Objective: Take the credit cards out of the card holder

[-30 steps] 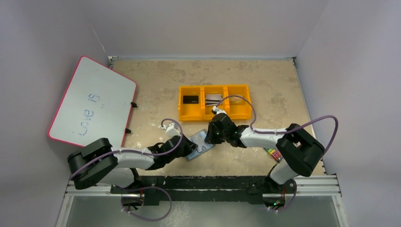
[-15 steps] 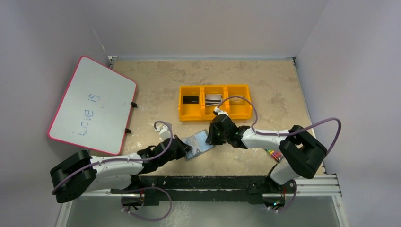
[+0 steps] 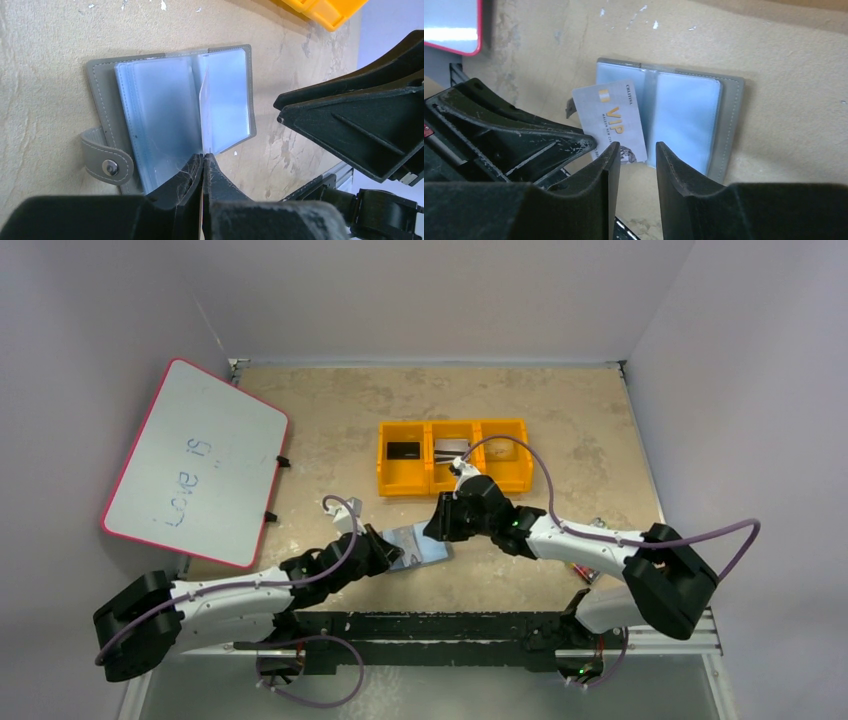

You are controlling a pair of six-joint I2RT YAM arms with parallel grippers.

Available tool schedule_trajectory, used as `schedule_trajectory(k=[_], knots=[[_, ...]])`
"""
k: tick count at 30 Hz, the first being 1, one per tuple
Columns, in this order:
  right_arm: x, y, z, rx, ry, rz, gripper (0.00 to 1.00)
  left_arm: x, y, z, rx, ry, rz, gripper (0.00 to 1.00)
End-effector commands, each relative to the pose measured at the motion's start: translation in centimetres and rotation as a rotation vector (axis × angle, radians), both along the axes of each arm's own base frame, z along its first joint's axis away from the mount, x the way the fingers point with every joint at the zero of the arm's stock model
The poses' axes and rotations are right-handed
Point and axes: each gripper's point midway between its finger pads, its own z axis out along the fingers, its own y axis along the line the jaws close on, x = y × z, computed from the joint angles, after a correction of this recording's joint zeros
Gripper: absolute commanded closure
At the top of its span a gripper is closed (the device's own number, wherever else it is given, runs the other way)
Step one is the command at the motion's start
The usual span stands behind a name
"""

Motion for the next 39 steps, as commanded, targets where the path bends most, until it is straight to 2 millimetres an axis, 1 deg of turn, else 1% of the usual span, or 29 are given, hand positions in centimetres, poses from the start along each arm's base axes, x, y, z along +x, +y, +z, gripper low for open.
schedule_trajectory(k=[1,8,9,15,20,22,25,29,31,33,39], knots=[[-0.4,1.3,1.2,0.070,-0.020,0.057,0.64,0.3,-0.6,2.0,-0.014,-0.053,-0.023,1.00],[-0.6,1.9,0.8,0.107,0.001,0.064,0.60,0.4,-0.7,3.0,-0.030,-0.083,-0.034,1.00],[-0.5,1.8,0.7,0.106,0.004,0.061,0.57,0.5,-0.7,3.1,-0.033,-0.088,-0.034,1.00],[-0.5,1.7,0.0,0.121,0.031,0.060,0.57,0.5,-0.9,3.0,-0.028,-0.092,-0.040,1.00],[-0.1,1.1,0.2,0.181,0.045,0.054,0.55,0.6,-1.2,4.1,-0.060,-0.112,-0.046,1.00],[0.1,0.8,0.6,0.195,0.035,0.047,0.53,0.7,-1.2,4.5,-0.063,-0.121,-0.042,1.00],[-0.1,0.8,1.2,0.214,0.015,0.062,0.46,0.8,-1.2,4.9,-0.059,-0.130,-0.045,1.00],[-0.5,1.1,1.4,0.248,0.010,0.098,0.44,0.8,-1.6,6.0,-0.093,-0.147,-0.054,1.00],[-0.7,1.3,2.0,0.287,-0.001,0.112,0.43,0.8,-1.8,6.5,-0.103,-0.155,-0.061,1.00],[-1.0,1.5,2.7,0.323,-0.013,0.135,0.41,0.8,-2.0,6.9,-0.113,-0.164,-0.069,1.00],[-1.0,1.1,3.9,0.361,-0.040,0.152,0.32,0.5,-2.7,8.5,-0.164,-0.195,-0.104,1.00]])
